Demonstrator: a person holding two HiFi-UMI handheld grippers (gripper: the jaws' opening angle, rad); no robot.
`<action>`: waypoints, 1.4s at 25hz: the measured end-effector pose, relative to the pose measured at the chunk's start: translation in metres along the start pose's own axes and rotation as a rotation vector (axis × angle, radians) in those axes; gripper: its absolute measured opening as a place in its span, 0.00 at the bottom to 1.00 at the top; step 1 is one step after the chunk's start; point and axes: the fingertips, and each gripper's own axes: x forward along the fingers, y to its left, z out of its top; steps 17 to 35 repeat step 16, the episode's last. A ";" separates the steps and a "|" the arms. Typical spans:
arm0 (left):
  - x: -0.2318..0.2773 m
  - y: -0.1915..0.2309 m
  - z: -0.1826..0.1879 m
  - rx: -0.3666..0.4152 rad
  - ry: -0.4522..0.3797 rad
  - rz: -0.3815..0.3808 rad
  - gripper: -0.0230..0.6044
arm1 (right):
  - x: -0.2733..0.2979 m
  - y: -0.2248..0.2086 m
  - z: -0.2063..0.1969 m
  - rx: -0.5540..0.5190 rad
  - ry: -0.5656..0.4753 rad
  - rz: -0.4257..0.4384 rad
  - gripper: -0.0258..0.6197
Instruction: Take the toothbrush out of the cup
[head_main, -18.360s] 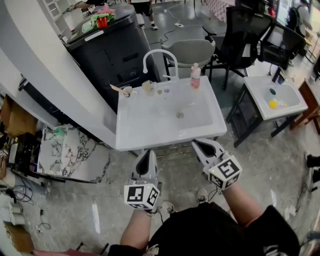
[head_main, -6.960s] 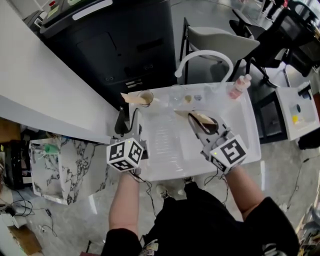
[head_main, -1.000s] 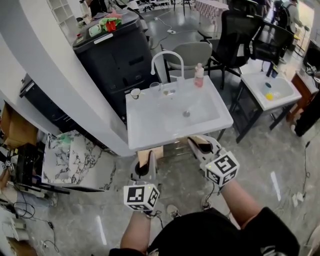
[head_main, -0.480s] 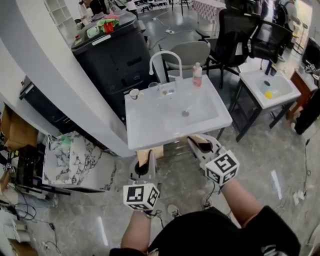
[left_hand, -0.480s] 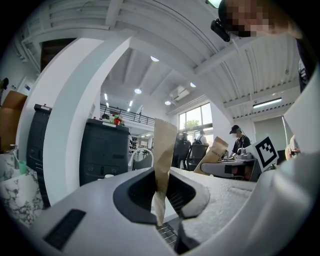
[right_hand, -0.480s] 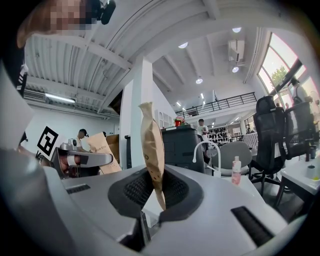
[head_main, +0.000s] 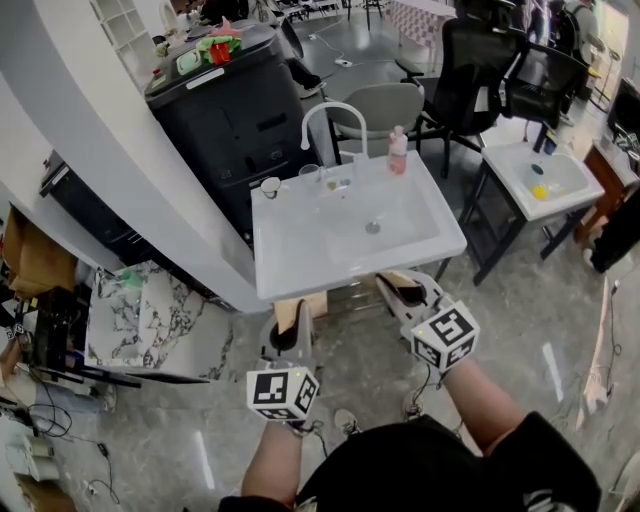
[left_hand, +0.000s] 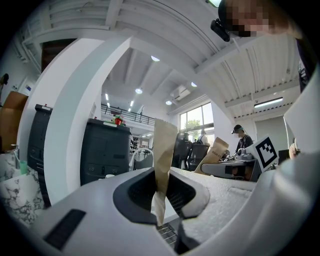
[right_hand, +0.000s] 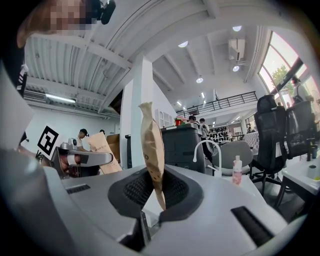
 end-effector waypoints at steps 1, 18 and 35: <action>0.001 0.001 0.000 -0.001 -0.001 0.001 0.09 | 0.001 -0.001 0.000 0.000 0.000 0.001 0.08; 0.008 0.006 -0.005 -0.015 0.002 0.000 0.09 | 0.008 -0.006 -0.004 0.000 0.001 -0.001 0.08; 0.008 0.006 -0.005 -0.015 0.002 0.000 0.09 | 0.008 -0.006 -0.004 0.000 0.001 -0.001 0.08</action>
